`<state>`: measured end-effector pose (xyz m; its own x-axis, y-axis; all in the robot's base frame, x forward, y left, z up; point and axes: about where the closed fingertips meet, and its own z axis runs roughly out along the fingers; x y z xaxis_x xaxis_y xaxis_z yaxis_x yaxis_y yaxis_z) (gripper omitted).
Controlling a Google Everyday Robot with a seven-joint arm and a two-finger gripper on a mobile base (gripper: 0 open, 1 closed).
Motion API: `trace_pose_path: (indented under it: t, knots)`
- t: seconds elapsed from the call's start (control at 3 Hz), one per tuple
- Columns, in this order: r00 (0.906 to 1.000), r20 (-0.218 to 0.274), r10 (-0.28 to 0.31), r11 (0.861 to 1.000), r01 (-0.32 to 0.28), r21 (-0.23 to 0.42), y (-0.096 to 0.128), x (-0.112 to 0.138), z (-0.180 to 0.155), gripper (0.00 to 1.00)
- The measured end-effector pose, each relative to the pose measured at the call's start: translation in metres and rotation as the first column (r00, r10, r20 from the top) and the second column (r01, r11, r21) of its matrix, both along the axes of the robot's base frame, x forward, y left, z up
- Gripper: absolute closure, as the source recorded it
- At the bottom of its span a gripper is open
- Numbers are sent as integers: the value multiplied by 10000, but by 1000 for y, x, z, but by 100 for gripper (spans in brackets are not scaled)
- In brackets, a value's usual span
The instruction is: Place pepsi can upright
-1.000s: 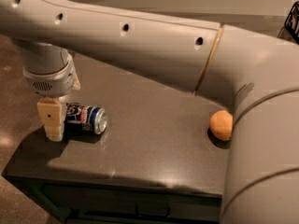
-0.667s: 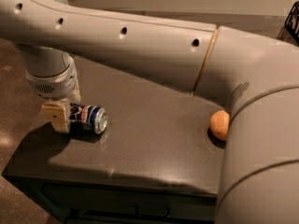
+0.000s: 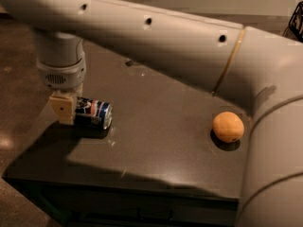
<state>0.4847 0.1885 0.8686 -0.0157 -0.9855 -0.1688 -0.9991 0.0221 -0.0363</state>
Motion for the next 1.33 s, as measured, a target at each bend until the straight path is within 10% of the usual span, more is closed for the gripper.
trace_pose_path:
  t: [0.33,0.67,1.33]
  knots:
    - [9973,-436,588,9741,-477,2209,-9,13,43,100]
    - [9927,-586,1055,8964,-694,4377,-19,26,78,100]
    - [9925,387,1160,6105,-1020,7854,-35,32,122,100]
